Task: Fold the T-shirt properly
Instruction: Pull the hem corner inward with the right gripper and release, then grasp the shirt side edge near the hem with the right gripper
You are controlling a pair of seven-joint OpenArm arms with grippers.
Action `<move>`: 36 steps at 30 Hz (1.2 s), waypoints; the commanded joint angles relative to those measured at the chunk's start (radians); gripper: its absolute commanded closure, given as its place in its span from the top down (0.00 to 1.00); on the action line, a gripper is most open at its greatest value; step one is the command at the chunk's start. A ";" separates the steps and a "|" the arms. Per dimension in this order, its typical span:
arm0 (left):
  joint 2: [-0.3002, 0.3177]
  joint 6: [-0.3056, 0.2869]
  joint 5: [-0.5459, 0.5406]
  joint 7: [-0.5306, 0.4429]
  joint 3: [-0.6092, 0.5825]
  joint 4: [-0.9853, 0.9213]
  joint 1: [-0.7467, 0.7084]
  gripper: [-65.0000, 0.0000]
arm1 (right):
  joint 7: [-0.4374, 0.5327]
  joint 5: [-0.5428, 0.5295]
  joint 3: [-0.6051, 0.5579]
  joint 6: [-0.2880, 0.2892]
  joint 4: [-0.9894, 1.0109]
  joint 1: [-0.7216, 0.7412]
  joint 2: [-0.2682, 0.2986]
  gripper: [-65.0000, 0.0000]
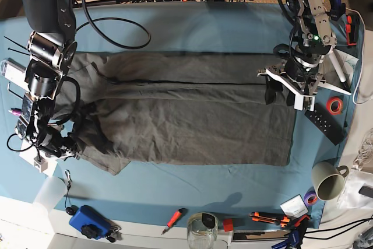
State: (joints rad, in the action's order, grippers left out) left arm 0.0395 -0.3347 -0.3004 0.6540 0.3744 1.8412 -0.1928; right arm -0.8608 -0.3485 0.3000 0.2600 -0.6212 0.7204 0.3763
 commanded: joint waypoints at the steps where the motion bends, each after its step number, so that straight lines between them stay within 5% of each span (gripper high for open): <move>1: 0.005 -0.007 -0.014 -0.023 0.001 0.023 0.007 0.55 | 0.003 -0.028 0.001 0.006 -0.018 0.041 0.018 0.33; 16: 0.005 -0.007 -0.014 -0.023 0.001 0.023 0.007 0.55 | -0.161 -0.153 0.002 0.088 -0.018 0.080 0.082 0.33; 36: 0.005 -0.007 -0.014 -0.026 0.001 0.023 0.008 0.55 | -0.071 -0.103 0.002 0.068 -0.018 0.108 0.117 0.33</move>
State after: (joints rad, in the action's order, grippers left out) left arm 0.0391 -0.3347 -0.3008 0.6537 0.3744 1.8412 -0.1936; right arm -0.9565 -0.4389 0.3000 0.3218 -0.6224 0.7898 0.4789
